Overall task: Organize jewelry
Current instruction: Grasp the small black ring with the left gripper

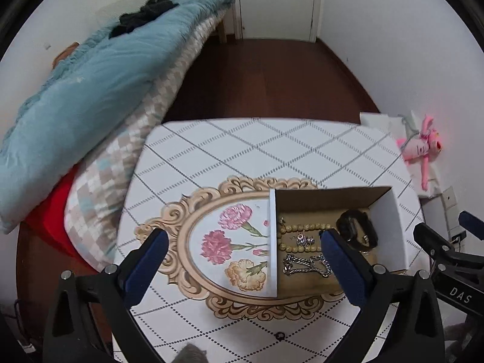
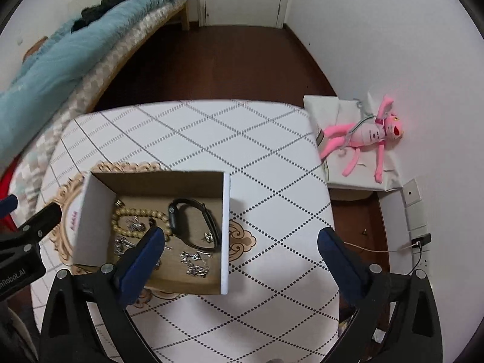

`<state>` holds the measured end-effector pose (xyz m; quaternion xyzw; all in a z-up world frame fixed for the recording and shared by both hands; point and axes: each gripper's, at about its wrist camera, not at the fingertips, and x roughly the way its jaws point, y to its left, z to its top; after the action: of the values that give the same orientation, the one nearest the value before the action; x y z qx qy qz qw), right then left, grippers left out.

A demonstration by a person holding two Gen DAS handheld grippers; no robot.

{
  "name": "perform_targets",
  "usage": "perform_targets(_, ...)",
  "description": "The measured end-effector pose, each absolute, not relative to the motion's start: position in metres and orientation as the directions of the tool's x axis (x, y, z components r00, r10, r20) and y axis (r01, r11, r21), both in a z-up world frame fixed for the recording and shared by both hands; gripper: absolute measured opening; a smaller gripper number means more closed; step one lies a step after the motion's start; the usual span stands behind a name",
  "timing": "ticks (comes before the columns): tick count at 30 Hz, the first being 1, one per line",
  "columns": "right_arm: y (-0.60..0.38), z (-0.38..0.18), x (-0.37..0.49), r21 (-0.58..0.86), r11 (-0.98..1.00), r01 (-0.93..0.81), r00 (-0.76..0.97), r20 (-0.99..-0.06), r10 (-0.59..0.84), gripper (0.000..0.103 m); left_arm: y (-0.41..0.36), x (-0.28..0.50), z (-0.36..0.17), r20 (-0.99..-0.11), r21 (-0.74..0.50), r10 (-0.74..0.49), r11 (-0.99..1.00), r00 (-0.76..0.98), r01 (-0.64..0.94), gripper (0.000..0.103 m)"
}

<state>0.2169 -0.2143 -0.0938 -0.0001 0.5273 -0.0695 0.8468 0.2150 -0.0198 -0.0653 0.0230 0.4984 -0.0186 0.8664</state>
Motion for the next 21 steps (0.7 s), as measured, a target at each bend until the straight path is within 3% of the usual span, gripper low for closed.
perform_targets(11,-0.212,-0.056,0.171,-0.011,0.989,0.146,0.51,-0.856,-0.085,0.103,0.018,0.168,-0.032,-0.821,0.008,0.012,1.0,0.57,-0.01,0.103)
perform_targets(21,-0.209,-0.103,0.126,0.041,0.988,0.15,0.447,-0.894,-0.031,0.103,0.016,0.118,-0.108,-0.889,0.072,0.064,0.997,0.454,0.0,0.103)
